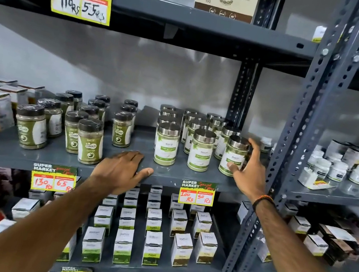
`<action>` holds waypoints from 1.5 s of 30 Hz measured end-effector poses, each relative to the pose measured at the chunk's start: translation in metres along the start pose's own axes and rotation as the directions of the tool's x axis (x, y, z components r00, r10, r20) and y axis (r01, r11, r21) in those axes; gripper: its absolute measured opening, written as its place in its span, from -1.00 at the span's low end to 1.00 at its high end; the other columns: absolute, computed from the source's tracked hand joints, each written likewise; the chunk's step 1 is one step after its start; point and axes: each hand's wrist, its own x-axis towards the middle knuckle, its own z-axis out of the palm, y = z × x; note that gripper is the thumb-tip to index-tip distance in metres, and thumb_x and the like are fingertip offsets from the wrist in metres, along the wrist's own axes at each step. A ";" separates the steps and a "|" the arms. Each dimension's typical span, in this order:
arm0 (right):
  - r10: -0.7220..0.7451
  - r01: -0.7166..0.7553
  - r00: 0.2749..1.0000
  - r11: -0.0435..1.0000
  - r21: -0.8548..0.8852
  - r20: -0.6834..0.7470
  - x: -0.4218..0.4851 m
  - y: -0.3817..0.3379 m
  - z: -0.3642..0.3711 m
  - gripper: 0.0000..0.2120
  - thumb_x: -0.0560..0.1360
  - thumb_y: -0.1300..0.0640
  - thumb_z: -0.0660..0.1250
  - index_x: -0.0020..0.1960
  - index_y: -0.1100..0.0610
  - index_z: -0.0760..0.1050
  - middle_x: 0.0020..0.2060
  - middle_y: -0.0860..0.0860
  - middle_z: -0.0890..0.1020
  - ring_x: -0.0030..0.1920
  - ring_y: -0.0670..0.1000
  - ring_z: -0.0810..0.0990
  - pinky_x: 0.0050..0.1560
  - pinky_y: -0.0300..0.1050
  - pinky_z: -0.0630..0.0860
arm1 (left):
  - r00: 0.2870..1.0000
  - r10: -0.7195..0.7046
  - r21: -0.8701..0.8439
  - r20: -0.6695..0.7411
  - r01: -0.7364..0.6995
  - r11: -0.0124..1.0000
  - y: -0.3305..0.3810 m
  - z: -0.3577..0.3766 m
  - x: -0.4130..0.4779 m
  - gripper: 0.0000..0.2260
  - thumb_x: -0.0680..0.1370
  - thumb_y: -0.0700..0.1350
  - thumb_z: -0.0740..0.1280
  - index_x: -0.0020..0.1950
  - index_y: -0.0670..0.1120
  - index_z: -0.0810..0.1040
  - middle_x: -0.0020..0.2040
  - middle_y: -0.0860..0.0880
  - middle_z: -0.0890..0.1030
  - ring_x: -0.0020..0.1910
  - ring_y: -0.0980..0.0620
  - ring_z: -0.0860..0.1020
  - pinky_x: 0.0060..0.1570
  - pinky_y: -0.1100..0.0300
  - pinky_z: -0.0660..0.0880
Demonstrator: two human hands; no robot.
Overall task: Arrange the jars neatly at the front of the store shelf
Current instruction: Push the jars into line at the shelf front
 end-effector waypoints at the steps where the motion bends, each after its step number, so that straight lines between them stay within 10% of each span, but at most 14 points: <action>1: 0.002 -0.002 1.000 1.000 0.002 -0.002 -0.001 0.000 0.000 -0.03 0.48 0.25 0.55 0.67 -0.07 0.04 0.35 0.13 0.61 0.29 0.19 0.62 0.33 0.03 0.45 | 1.000 -0.002 0.001 -0.007 0.002 1.000 0.001 0.000 -0.001 -0.32 0.59 0.42 -0.13 0.44 -0.01 0.36 0.43 -0.06 0.51 0.34 -0.11 0.51 0.15 -0.12 0.55; 15: 0.223 -0.217 0.975 0.937 -0.274 -0.012 0.009 0.017 0.020 -0.32 0.31 -0.21 0.57 0.25 0.18 0.50 0.10 0.14 0.72 0.06 0.19 0.71 0.02 0.04 0.66 | 0.999 -0.029 0.019 -0.046 0.030 0.999 0.002 0.004 -0.001 -0.30 0.60 0.42 -0.14 0.51 0.00 0.32 0.50 -0.03 0.47 0.40 -0.07 0.48 0.20 -0.09 0.55; 45: 0.241 -0.251 0.966 0.960 -0.122 -0.090 -0.012 -0.004 0.015 -0.35 0.40 0.03 0.62 0.35 0.29 0.46 0.17 0.17 0.70 0.13 0.19 0.69 0.04 -0.09 0.55 | 0.997 -0.018 0.036 -0.071 0.020 0.999 0.004 0.006 -0.003 -0.27 0.61 0.41 -0.14 0.52 -0.06 0.33 0.49 -0.09 0.49 0.41 -0.06 0.48 0.31 -0.05 0.49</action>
